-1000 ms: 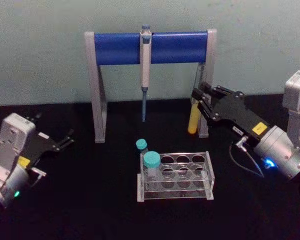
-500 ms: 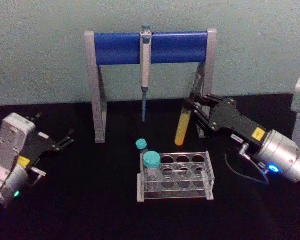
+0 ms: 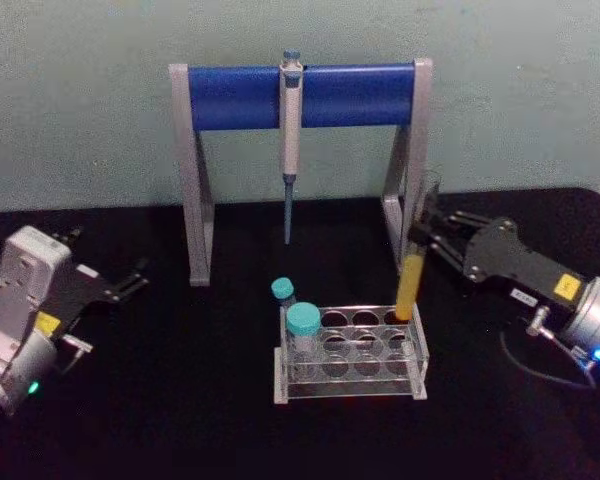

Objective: Pick up the test tube from the test tube rack, shake it, then place it back into the test tube rack.

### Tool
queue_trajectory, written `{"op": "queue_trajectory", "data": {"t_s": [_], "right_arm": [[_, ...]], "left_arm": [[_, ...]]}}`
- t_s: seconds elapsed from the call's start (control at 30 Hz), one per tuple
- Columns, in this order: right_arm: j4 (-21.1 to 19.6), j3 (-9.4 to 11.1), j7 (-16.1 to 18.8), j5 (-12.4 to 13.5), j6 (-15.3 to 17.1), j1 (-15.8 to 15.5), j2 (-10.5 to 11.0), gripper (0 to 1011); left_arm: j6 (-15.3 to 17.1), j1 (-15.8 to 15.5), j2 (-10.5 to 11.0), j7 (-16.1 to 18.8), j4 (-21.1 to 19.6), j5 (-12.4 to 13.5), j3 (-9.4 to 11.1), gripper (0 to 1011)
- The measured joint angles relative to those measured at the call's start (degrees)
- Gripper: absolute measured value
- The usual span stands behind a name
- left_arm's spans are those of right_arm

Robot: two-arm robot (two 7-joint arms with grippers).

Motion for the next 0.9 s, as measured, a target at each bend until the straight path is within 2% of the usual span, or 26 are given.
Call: {"op": "queue_trajectory", "data": {"t_s": [0.13,0.23,0.27,0.37,0.53,0.67,0.9], "right_arm": [[-0.59,0.7,-2.88,-1.5,-0.04,-0.76,0.74,225],[-0.89,1.21,-6.28,-4.11,-0.66,-0.95,0.28,225],[-0.89,1.21,-6.28,-4.11,-0.66,-0.95,0.28,225],[-0.32,1.25,-9.03,-7.21,-1.3,-0.25,-1.22,225],[0.94,0.8,-11.12,-10.17,-1.91,1.09,-3.49,225],[2.38,0.24,-11.19,-11.1,-2.34,2.51,-5.45,225],[4.69,-1.46,-7.4,-10.98,-2.68,5.11,-7.84,225]], "left_arm": [[0.0,0.0,0.0,0.0,0.0,0.0,0.0,1001],[0.0,0.0,0.0,0.0,0.0,0.0,0.0,1001],[0.0,0.0,0.0,0.0,0.0,0.0,0.0,1001],[0.0,0.0,0.0,0.0,0.0,0.0,0.0,1001],[0.0,0.0,0.0,0.0,0.0,0.0,0.0,1001],[0.0,0.0,0.0,0.0,0.0,0.0,0.0,1001],[0.0,0.0,0.0,0.0,0.0,0.0,0.0,1001]]}}
